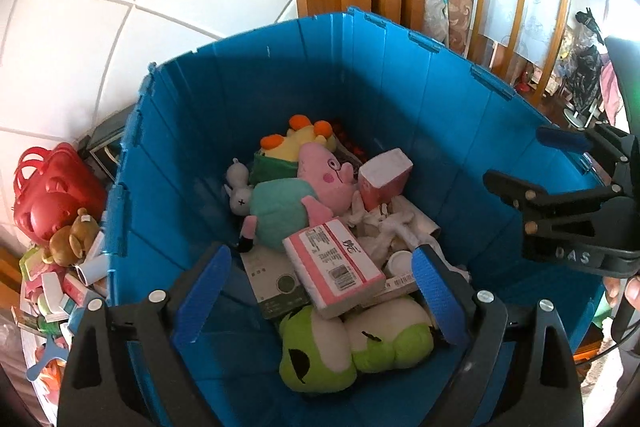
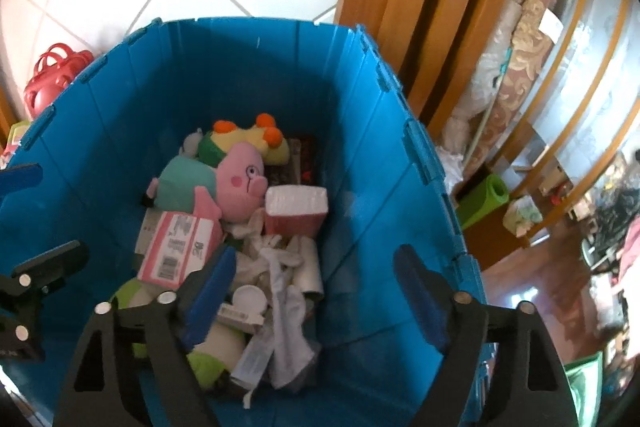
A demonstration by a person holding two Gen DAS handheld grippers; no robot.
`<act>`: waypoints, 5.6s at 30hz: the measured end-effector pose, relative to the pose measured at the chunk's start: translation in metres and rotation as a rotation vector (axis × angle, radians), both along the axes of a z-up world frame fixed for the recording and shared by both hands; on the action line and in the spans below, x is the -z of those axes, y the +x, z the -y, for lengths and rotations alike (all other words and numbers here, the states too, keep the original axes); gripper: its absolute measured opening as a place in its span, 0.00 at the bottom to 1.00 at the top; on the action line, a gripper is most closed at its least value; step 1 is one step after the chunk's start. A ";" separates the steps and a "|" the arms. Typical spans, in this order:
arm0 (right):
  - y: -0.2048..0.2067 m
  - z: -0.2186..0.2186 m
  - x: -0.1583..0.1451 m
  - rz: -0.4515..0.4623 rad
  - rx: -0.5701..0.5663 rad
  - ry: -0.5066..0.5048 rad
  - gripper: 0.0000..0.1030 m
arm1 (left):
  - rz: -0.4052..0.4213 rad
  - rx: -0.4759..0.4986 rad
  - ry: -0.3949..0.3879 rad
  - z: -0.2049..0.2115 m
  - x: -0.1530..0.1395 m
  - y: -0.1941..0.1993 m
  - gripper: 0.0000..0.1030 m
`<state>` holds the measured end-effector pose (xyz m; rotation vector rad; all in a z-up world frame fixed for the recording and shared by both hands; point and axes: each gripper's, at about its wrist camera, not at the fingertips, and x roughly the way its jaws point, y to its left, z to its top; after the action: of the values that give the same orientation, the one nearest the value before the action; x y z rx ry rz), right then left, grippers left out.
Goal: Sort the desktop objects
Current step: 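Withdraw both tools from the bin back toward the pile on the bed, then grasp the blue-shirted pig plush with the right tool while the left tool grasps it too, then lift the blue-shirted pig plush with both tools and carry it over the blue bin, then open both tools to drop the pig plush into the bin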
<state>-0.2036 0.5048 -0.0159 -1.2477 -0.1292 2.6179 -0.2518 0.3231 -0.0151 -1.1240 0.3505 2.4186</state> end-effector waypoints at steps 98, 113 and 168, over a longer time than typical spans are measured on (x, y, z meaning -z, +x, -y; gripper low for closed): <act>-0.167 0.489 0.217 0.216 -0.581 -0.434 0.60 | 0.131 -0.508 0.021 0.489 0.219 -0.053 0.99; -0.136 0.473 0.134 0.024 -0.585 -0.356 0.40 | -0.034 -0.418 0.047 0.459 0.150 -0.036 0.65; 0.042 0.008 -0.006 -0.171 0.209 -0.224 0.50 | 0.104 0.290 -0.032 -0.021 0.004 -0.036 0.66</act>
<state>-0.1611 0.4968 -0.0099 -1.0298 0.3154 2.5916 -0.2879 0.3439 -0.0186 -1.1223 0.4835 2.1016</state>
